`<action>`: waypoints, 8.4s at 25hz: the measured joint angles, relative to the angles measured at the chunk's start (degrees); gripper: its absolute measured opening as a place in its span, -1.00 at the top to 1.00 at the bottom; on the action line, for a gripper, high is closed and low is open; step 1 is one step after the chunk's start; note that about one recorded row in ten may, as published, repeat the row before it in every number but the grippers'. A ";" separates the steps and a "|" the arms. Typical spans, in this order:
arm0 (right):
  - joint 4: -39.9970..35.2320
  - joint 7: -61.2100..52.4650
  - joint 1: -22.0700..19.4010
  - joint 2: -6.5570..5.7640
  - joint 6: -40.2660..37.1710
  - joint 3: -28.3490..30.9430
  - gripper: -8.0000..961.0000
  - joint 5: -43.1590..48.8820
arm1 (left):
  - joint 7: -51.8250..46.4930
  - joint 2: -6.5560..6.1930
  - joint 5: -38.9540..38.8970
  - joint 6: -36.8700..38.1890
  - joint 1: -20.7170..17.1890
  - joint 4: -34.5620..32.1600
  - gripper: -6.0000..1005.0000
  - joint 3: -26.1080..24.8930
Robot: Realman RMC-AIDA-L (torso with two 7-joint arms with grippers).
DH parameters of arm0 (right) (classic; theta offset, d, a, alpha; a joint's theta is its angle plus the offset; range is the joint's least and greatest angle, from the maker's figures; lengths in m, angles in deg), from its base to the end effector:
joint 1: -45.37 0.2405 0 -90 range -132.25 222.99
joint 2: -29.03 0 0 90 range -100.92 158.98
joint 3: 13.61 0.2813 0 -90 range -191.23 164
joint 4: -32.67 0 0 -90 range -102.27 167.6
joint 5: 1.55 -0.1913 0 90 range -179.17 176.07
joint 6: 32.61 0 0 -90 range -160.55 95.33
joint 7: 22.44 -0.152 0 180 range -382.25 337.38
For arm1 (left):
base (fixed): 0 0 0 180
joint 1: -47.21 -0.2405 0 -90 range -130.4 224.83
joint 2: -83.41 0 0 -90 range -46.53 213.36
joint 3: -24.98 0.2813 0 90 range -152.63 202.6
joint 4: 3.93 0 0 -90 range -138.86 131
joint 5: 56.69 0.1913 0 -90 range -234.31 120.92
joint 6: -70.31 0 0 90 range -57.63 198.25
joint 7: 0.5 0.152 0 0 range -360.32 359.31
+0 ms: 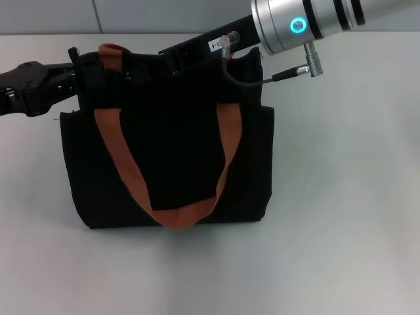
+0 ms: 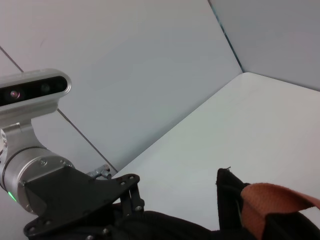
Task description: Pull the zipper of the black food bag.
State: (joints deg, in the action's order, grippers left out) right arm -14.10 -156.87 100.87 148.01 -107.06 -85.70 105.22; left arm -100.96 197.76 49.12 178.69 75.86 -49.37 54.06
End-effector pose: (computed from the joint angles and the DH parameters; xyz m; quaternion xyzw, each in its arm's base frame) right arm 0.0632 0.4035 -0.0667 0.9350 -0.3201 -0.1523 0.0030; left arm -0.2514 0.3168 0.0694 -0.8799 -0.2864 -0.3707 0.0799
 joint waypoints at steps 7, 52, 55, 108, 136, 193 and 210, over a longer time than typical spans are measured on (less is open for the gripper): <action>-0.02 -0.02 -0.26 -0.11 -0.14 1.02 0.78 0.00 | 0.00 0.07 0.00 0.00 0.00 0.00 0.94 -0.06; 0.47 -6.89 -1.28 -1.74 -0.31 7.64 0.78 13.22 | 0.00 -0.11 0.17 -0.47 0.00 0.01 0.94 -0.50; -0.12 -7.29 -2.22 -1.76 -0.65 9.03 0.78 14.59 | -0.01 -0.17 0.18 -0.46 0.00 0.01 0.94 -0.49; 6.47 -3.83 0.44 -2.32 -11.89 14.07 -0.23 10.74 | 3.59 -0.24 -1.39 0.96 0.79 3.61 0.94 -0.18; 5.06 -3.71 -2.17 0.01 -7.10 10.78 0.92 6.27 | 3.78 -0.18 -1.57 3.73 0.30 3.30 0.94 -0.52; 1.50 -8.45 -1.59 0.40 -4.54 7.84 0.09 10.47 | 4.02 -0.01 -2.01 5.41 0.79 3.15 0.94 -0.05; 1.45 -6.49 -4.17 0.06 -7.90 9.46 0.80 5.05 | 4.72 0.00 -2.18 5.61 0.30 3.47 0.94 -0.20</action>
State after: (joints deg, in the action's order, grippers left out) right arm -12.65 -163.36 96.71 148.07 -114.96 -76.24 110.27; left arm -96.24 197.76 46.95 184.31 76.16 -45.90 53.87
